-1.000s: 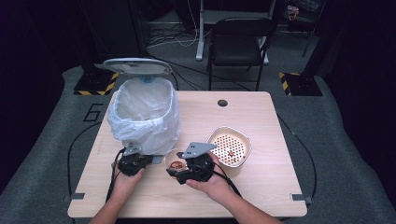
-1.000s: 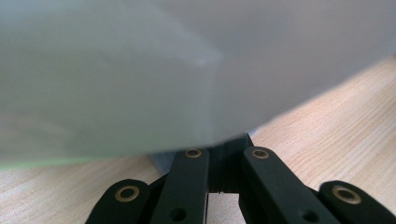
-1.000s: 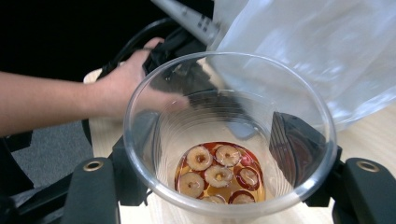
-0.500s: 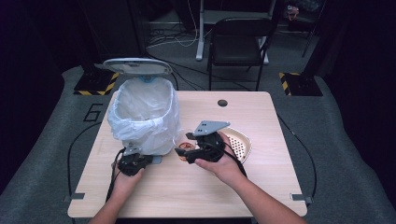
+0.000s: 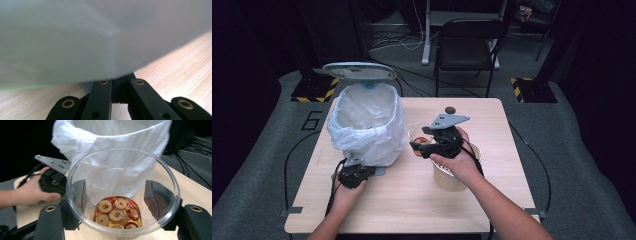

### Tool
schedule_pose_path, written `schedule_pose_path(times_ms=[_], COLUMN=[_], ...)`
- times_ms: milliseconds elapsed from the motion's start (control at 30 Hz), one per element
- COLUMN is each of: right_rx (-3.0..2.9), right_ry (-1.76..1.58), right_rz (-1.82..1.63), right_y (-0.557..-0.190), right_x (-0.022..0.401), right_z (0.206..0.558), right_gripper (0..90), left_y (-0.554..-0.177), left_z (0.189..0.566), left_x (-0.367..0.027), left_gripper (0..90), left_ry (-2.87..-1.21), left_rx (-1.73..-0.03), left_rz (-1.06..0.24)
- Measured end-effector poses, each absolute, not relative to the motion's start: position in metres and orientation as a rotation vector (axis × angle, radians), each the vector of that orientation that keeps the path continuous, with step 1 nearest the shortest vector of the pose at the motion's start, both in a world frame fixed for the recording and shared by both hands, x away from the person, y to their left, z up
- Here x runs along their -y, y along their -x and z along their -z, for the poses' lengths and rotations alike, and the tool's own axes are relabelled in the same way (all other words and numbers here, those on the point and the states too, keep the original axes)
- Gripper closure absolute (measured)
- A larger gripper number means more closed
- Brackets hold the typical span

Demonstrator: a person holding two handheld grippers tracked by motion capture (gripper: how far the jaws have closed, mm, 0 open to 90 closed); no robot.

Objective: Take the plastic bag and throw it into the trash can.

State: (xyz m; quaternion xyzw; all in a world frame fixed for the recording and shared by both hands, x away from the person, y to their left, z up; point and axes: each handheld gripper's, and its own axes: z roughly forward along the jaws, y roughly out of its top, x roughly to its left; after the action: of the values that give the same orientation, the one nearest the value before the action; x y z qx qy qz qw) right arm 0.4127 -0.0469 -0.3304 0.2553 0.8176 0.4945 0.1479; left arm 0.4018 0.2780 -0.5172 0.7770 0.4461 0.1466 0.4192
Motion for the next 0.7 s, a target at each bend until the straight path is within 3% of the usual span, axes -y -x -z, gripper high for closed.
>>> schedule_pose_path(times_ms=[700], right_rx=[-2.194], right_ry=[-0.904], right_rz=[-1.336], right_y=[-0.455], right_x=[0.109], right_z=[0.322], right_gripper=[34.3], left_y=[-0.402], left_z=[0.517], left_x=[-0.279], left_gripper=[90.0], left_ry=[-1.95], left_rx=[-1.117], left_rz=[-0.365])
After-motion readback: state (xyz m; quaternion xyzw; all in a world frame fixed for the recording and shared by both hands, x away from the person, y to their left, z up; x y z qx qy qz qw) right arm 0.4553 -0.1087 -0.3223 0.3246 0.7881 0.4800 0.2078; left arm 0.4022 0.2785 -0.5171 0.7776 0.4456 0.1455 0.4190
